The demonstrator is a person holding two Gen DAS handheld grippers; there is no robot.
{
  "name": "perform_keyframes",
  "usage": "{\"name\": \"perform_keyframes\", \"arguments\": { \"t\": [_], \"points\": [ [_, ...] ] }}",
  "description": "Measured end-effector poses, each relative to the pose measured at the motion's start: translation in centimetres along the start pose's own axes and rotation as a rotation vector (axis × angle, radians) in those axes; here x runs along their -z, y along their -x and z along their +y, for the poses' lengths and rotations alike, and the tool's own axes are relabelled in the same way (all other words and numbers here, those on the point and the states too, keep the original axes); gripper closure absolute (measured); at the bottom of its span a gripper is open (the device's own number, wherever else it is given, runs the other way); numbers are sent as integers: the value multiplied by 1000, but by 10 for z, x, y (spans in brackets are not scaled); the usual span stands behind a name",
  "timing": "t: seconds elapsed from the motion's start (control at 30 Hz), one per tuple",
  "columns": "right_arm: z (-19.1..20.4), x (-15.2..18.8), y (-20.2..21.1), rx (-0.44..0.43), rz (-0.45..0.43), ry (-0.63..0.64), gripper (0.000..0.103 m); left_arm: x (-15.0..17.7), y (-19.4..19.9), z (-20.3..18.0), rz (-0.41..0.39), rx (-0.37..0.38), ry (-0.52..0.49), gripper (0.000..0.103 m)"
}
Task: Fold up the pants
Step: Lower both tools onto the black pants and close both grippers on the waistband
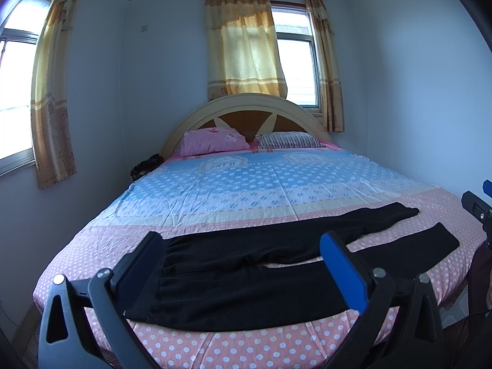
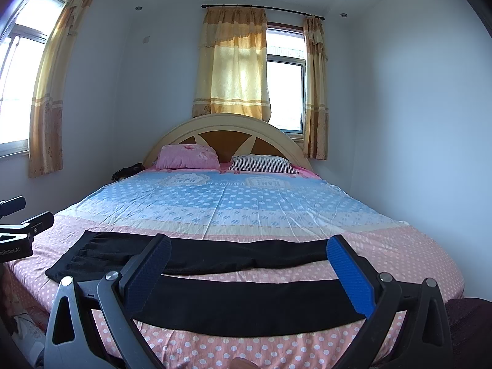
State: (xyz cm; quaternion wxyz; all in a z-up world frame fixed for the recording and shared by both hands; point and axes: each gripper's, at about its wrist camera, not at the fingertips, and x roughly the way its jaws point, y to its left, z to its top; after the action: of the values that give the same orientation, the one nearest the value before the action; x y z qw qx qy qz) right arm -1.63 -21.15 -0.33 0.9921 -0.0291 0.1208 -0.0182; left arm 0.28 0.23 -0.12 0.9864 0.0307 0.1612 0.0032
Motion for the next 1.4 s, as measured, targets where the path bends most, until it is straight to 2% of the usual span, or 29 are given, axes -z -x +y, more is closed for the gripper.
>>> {"name": "perform_keyframes", "arguments": {
  "t": [0.27, 0.5, 0.67, 0.73, 0.83, 0.9, 0.97, 1.13, 1.27, 1.4],
  "points": [
    [0, 3, -7, -37, 14, 2, 1, 4, -8, 2, 22, 8, 10, 0],
    [-7, 17, -36, -97, 100, -4, 1, 18, -43, 17, 103, 0, 38, 0],
    [-21, 36, -70, -83, 171, -9, 1, 29, -89, 58, 160, -91, 57, 0],
    [-32, 42, -90, -76, 213, -20, 2, 31, -116, 89, 199, -140, 91, 0],
    [-51, 49, -120, -64, 258, -30, 10, 31, -159, 138, 261, -173, 159, 0],
    [-64, 53, -142, -49, 296, -13, 23, 31, -186, 159, 294, -218, 124, 0],
    [-80, 56, -169, -36, 340, -11, 30, 31, -211, 176, 330, -240, 93, 0],
    [-121, 57, -221, -1, 415, -61, 39, 32, -269, 203, 408, -213, 61, 9],
    [-147, 53, -253, 37, 449, -104, 39, 40, -307, 215, 477, -173, 58, 21],
    [-159, 54, -276, 67, 480, -84, 39, 54, -342, 224, 530, -115, 84, 38]
  ]
}}
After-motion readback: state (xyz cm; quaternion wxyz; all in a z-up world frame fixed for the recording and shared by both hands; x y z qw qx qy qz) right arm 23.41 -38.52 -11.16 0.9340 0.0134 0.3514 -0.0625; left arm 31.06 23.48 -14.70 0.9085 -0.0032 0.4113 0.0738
